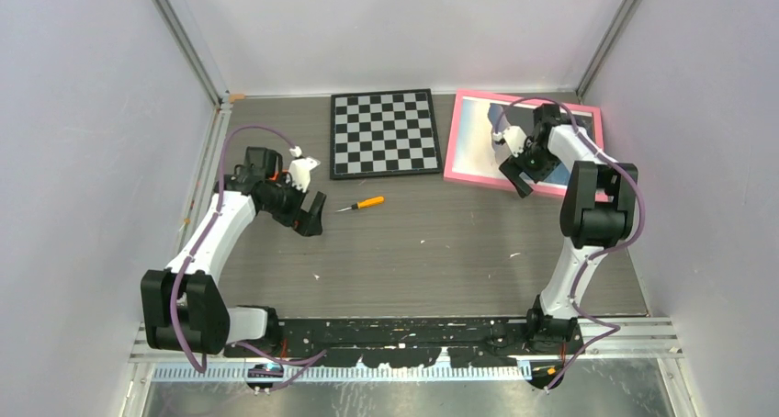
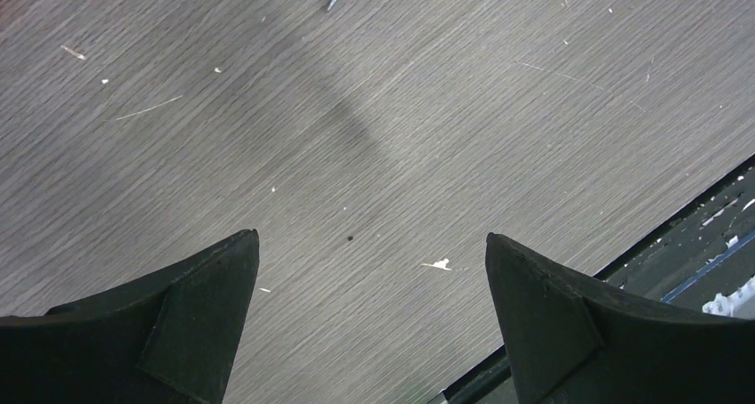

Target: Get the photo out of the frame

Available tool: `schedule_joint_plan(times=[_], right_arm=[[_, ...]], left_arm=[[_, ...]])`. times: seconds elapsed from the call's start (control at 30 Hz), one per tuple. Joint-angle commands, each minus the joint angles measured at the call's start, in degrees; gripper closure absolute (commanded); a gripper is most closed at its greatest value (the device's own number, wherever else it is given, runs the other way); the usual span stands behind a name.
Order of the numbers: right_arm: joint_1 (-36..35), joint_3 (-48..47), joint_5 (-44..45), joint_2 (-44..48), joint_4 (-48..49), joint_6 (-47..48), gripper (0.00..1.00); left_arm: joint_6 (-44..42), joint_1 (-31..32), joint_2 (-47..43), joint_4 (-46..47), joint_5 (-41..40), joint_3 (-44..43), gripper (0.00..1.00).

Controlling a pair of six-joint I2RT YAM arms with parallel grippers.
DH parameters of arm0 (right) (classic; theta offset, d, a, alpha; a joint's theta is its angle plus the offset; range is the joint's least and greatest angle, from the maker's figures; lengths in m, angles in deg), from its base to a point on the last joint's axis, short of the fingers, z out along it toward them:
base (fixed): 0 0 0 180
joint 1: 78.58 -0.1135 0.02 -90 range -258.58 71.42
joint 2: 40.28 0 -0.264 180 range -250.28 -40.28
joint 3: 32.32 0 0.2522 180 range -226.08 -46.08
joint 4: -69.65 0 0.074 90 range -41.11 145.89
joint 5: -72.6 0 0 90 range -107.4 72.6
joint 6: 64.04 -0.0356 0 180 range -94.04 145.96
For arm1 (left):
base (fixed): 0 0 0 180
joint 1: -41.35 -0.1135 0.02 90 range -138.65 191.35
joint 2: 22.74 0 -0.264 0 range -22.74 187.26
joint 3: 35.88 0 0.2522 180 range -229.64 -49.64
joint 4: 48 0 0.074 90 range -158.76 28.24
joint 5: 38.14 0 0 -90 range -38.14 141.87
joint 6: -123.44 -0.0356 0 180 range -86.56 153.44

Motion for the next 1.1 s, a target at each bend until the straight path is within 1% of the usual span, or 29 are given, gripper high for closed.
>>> schedule_joint_plan(times=[0.0,0.17,0.4,0.57,0.67,0.73,0.8,0.83,0.97,1.07], right_arm=[[1.9,-4.9,-2.2,-2.0,-3.5,5.1,0.12],[3.2,-7.8,-3.5,-4.8,-4.5,5.8,0.14],[3.4,-8.1,-3.6,-8.2,-6.3,6.5,0.24],[3.4,-5.2,-5.5,-7.7,-8.0,6.2,0.40],[3.4,-2.6,-5.9,-6.4,-8.2,5.6,0.53],[3.4,-0.5,-6.0,-5.4,-8.4,4.5,0.65],[3.1,2.6,-5.6,-4.0,-8.0,3.0,0.84],[3.0,4.4,-5.4,-3.1,-7.5,2.1,0.91],[2.4,12.2,-5.5,2.8,-6.0,-0.9,0.99],[1.6,17.2,-5.2,7.0,-5.5,-5.3,0.99]], left_arm=[[-0.8,0.5,-1.5,-1.0,2.4,-2.4,0.00],[-1.2,0.6,-1.5,-1.0,2.2,-2.2,0.00],[-1.6,0.5,-1.8,-1.0,1.8,-2.2,0.00],[-1.8,0.6,-2.4,-1.1,1.3,-2.0,0.00],[-1.9,0.5,-3.0,-1.1,1.2,-1.8,0.00],[-1.9,0.5,-3.4,-1.1,1.2,-1.8,0.00],[-2.0,0.6,-3.8,-1.1,1.0,-1.7,0.00],[-1.9,0.6,-4.0,-1.2,1.0,-1.7,0.00],[-2.0,0.6,-4.8,-1.3,1.1,-1.6,0.00],[-2.2,0.5,-5.6,-1.4,1.0,-1.4,0.00]])
